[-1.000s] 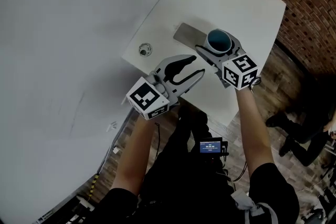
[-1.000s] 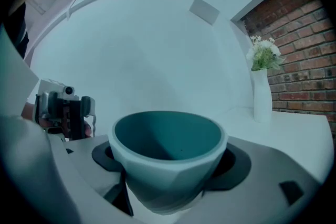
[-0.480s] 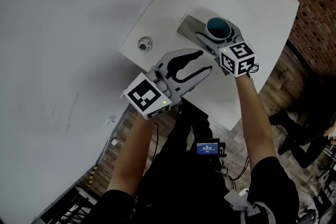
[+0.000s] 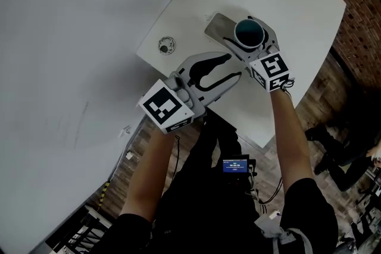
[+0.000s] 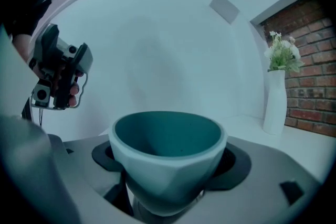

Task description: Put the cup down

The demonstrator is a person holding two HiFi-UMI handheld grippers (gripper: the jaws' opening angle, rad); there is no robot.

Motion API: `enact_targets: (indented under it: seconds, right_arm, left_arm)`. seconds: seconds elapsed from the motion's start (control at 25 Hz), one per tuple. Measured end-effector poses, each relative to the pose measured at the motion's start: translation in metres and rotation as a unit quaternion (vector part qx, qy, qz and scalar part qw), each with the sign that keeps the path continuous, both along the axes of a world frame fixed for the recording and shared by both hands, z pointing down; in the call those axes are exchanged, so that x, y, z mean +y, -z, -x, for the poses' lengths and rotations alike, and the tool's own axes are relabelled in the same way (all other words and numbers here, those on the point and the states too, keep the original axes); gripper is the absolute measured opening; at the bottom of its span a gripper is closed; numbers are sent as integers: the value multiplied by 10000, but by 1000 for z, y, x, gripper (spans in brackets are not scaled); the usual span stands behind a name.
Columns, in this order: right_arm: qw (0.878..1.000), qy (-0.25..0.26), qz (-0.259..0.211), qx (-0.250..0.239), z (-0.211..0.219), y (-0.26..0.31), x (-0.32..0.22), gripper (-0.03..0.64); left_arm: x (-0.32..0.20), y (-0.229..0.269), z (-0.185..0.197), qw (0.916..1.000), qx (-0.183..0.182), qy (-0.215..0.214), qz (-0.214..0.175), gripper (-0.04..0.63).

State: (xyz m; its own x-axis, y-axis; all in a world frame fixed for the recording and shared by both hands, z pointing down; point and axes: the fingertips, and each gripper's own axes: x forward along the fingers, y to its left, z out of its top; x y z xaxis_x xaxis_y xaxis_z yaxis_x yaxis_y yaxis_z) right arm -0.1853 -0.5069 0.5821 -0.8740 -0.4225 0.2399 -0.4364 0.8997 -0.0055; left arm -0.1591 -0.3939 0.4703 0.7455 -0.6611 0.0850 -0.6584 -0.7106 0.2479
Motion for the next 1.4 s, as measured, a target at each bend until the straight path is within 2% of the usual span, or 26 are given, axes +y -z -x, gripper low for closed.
enact_targets:
  seconds: [0.2,0.4,0.56,0.6,0.68,0.72,0.92,1.12,1.4]
  right_arm:
    - [9991,19,-413,21,-5,0,2,416]
    - [9993,-30,-375,-51,-4,-1,1,416]
    - [9998,-80,-135,-122,-2,-2,1,419]
    - [9998,-110,-50,-167,-2,-3,0,436]
    - [9995,-181,132,-239,-3,-4,-2,541]
    - [9993,-204,204,-244,-4,-5,-3,568]
    - [9989,-296,306,-179,-15,-3,-3,568]
    - [9986,-472,209,-83,-26,10,1,568]
    - [9938,-933,461,-390,-54,30,6,568]
  left_arm:
    - [-2,-5,-4,9999,-24,-44,136,166]
    - [3,-6,-5,9999,2,-43,159,166]
    - [9,-1,1,9999,1,-4,137,166]
    - [10,0,2,9999,-3,3,120,166]
    - [11,2,4,9999,-18,13,98,166]
    - [12,3,5,9999,-28,19,97,166]
    - [16,9,6,9999,-12,71,72,166]
    - [24,15,5,9999,-21,100,15,166]
    - [31,27,-2,9999,-65,71,-85,166]
